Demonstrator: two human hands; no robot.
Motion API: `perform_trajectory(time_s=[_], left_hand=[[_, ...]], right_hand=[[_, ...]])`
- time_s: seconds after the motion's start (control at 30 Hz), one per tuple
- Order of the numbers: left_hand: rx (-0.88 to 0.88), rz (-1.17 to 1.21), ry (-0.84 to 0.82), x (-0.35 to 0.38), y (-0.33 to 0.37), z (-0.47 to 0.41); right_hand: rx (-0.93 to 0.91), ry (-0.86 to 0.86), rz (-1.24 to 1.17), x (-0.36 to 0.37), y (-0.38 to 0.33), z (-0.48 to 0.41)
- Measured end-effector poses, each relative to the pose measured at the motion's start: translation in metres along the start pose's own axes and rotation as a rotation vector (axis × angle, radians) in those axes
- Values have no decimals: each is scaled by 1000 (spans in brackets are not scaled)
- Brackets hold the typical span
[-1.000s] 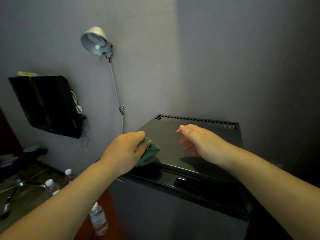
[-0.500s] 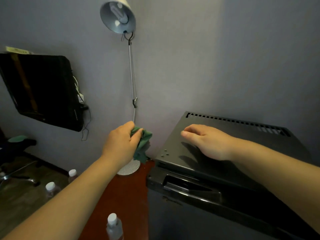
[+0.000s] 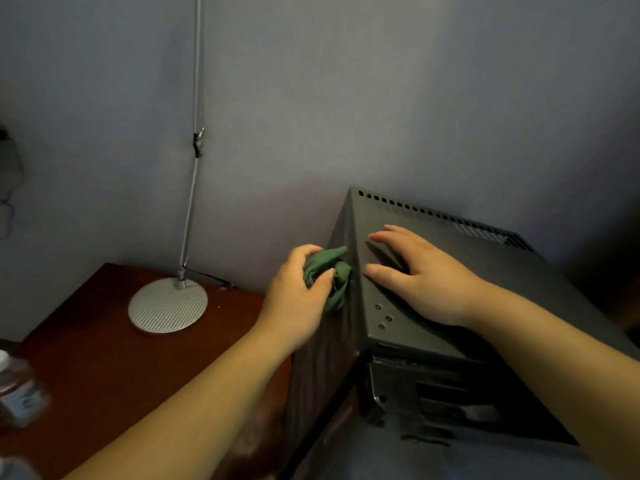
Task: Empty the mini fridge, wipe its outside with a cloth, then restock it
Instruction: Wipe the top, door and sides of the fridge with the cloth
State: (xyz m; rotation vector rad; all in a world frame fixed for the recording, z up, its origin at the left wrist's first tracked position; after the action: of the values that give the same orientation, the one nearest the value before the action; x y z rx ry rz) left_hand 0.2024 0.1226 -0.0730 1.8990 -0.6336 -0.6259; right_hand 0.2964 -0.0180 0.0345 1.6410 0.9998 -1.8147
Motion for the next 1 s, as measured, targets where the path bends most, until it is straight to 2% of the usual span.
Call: perform_trajectory(time_s=[0.1,0.33,0.53,0.67,0.83,1.0], left_hand=[[-6,127,-114,16,-13,6],[66,327,-171,22,6,24],[156,221,-250,39,-4,37],[132,116,-283,45,-9,16],[148,114,-339,53,-13,-10],[122,247,-361,58,-11,17]], right_hand=[[11,-15,-15,4,0,1],[33,-23,-30,7,1,2],[42,-96,53,15,5,-2],[53,-112,80,17,6,-4],[49,-86,65,17,5,-6],[42,-32,39,14,6,-3]])
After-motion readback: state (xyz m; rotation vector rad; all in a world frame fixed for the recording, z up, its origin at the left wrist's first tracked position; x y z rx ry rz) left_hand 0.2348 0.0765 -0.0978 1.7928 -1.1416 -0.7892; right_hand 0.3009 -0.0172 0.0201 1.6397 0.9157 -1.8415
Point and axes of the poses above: each hand's wrist, its own z-axis away from the middle knuckle, its own x-axis out of the palm, y = z × x, the point moved 8 cm from there along -z, towards the middle knuckle, and after that the axes turned 4 degrees about x, right-handed, at the moved point
